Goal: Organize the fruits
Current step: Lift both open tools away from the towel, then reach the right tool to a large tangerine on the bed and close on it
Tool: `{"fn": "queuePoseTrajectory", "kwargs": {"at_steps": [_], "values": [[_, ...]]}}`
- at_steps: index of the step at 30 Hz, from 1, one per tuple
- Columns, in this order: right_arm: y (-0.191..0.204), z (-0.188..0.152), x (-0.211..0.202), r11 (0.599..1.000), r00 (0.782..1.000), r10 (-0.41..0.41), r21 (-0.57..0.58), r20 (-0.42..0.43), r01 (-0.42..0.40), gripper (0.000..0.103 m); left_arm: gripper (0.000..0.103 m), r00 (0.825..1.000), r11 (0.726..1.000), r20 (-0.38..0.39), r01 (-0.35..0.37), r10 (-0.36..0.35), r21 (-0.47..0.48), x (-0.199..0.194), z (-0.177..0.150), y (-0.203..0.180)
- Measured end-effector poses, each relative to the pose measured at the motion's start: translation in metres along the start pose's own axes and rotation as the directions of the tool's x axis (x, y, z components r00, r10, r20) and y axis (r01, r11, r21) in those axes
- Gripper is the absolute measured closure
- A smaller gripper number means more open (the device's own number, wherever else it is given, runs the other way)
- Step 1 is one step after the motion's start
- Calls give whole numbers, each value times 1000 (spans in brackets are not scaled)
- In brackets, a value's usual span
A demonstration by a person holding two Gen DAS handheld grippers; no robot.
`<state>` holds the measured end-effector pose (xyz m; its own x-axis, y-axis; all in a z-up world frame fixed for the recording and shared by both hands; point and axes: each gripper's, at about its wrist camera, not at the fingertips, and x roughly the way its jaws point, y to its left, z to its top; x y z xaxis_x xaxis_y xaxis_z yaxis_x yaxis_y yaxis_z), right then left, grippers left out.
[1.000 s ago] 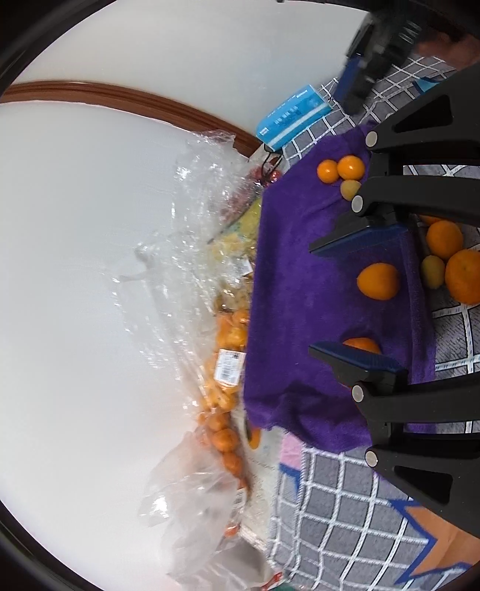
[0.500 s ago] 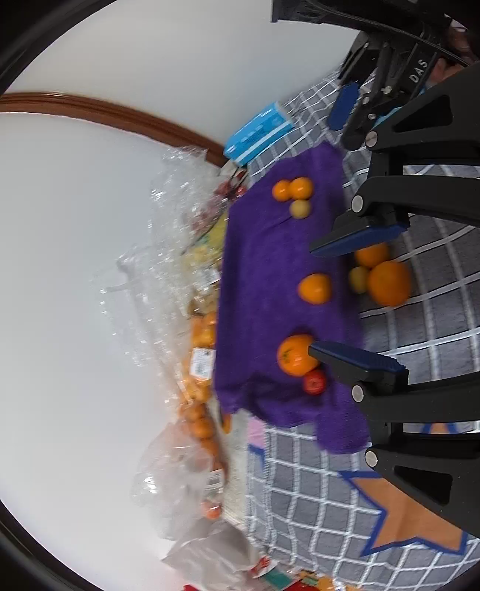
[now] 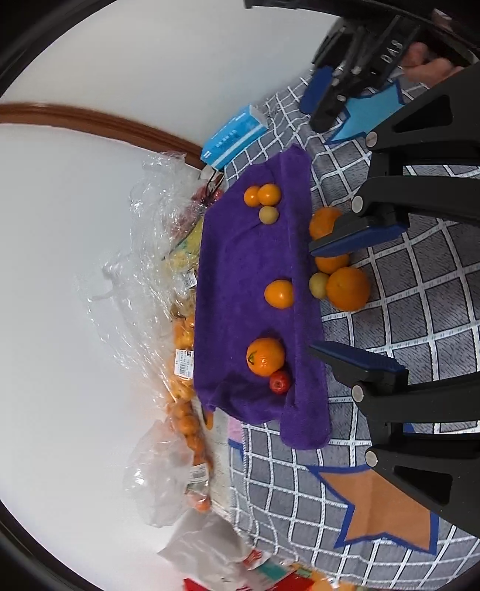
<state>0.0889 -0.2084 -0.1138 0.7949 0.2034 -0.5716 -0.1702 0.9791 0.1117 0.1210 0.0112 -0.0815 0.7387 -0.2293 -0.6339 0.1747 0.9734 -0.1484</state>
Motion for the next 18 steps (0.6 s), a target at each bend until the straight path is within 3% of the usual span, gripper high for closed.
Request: {"fn": "queuePoseTrajectory", "kwargs": {"at_steps": [5,13,18], "values": [[-3,2,-3,1000,1000,-5,21,26,5,53,58,998,999,38,-39,39,-19,-10,-1,6],[1,8,4,999,999,43,19,-5,-43,53,58,999,995,36,-27,31,-100,-10,3,23],[7,11,13,998,997,68,15,-22,-67,53,58,999,995,23,-21,23,-97,-8,1,29]]}}
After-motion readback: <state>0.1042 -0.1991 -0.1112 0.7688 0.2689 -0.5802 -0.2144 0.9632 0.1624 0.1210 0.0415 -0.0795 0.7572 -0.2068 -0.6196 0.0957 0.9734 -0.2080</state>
